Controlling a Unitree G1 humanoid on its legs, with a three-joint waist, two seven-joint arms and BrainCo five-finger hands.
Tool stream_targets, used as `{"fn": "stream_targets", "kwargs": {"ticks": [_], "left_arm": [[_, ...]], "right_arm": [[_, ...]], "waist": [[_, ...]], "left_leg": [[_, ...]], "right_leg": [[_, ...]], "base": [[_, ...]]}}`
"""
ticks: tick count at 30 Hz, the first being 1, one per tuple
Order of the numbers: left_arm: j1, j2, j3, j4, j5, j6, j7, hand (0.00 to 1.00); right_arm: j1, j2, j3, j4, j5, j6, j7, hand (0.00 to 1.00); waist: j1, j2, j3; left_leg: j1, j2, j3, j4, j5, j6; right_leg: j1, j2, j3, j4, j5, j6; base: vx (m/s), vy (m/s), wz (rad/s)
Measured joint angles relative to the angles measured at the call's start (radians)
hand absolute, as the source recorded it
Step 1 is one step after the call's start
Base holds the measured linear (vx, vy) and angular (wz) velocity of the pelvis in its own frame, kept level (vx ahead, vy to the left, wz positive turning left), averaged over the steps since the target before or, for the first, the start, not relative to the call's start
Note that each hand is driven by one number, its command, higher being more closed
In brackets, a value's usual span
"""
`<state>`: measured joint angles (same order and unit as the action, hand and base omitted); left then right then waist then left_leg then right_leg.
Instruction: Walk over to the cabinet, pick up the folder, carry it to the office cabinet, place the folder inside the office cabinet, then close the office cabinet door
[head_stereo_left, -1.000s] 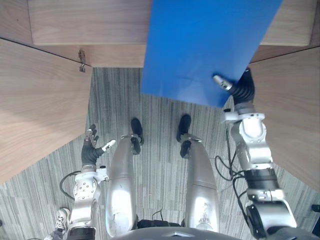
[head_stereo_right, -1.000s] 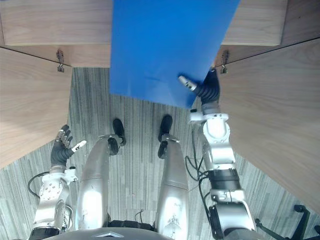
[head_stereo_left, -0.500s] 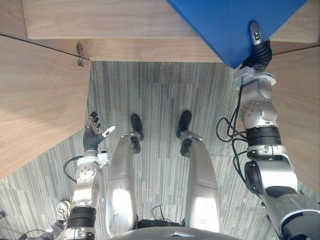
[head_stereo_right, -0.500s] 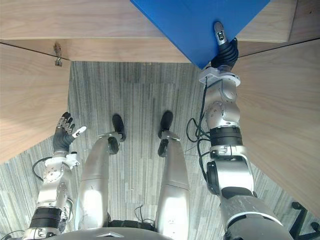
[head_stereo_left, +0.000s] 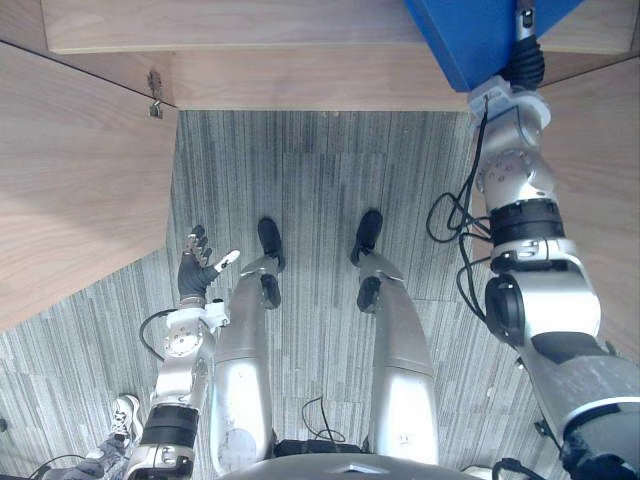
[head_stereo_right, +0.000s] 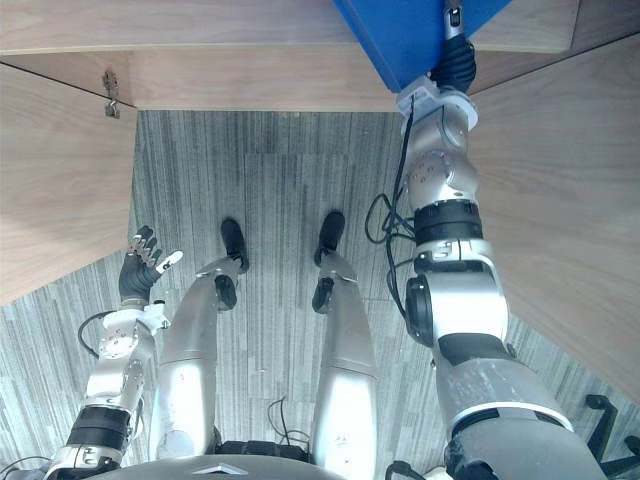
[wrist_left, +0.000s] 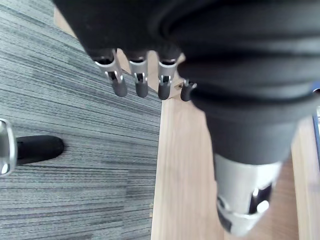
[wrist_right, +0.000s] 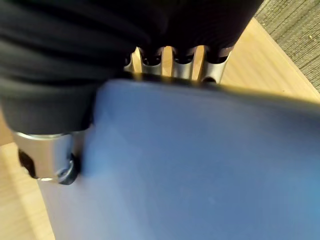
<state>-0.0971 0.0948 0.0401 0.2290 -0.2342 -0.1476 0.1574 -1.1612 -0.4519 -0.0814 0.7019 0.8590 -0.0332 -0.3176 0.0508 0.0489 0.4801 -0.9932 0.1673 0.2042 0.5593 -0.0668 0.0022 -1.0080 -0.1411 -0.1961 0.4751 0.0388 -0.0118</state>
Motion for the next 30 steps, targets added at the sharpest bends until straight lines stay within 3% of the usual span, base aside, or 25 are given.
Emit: {"fn": "stream_targets", "kwargs": {"ticks": [7,8,14,21,30], "left_arm": [[-0.072,-0.027,-0.016,0.045,0.000,0.016,0.035,0.00],[-0.082,-0.027,-0.016,0.057,0.000,0.018,0.037,0.00],[-0.163,-0.028,-0.012,0.085,0.000,0.028,0.060,0.00],[-0.193,-0.038,-0.010,0.109,0.000,0.031,0.061,0.00],[-0.193,-0.038,-0.011,0.107,0.000,0.031,0.061,0.00]], "right_arm": [[-0.045,0.018,-0.020,0.027,0.002,0.008,-0.068,1.00],[-0.045,0.023,-0.026,0.027,0.004,0.008,-0.071,0.00],[-0.072,0.087,-0.088,0.026,0.051,0.005,-0.110,0.00],[-0.167,0.087,-0.087,0.022,0.077,-0.031,-0.105,0.00],[-0.184,0.089,-0.037,0.020,0.074,-0.031,-0.100,0.00]], "waist": [[-0.001,0.003,-0.002],[-0.001,0.003,-0.002],[-0.013,0.003,-0.002],[-0.009,0.008,-0.005],[0.001,0.009,-0.005]], "left_leg": [[0.005,0.000,0.000,-0.041,0.035,0.001],[0.007,0.001,0.000,-0.043,0.037,0.001],[0.021,0.002,0.005,-0.057,0.045,-0.004],[0.035,0.003,0.015,-0.073,0.052,0.004],[0.059,0.008,0.014,-0.072,0.049,0.005]], "right_leg": [[0.018,0.003,-0.020,-0.051,0.034,-0.004],[0.022,0.003,-0.021,-0.056,0.037,-0.006],[0.042,0.008,-0.024,-0.088,0.058,-0.006],[0.057,0.014,-0.020,-0.117,0.071,-0.012],[0.083,0.020,-0.025,-0.118,0.065,-0.010]], "base": [[-0.01,-0.020,0.04],[0.00,0.000,0.00],[0.00,-0.011,-0.03],[0.00,-0.005,-0.02],[0.01,-0.010,0.00]]}}
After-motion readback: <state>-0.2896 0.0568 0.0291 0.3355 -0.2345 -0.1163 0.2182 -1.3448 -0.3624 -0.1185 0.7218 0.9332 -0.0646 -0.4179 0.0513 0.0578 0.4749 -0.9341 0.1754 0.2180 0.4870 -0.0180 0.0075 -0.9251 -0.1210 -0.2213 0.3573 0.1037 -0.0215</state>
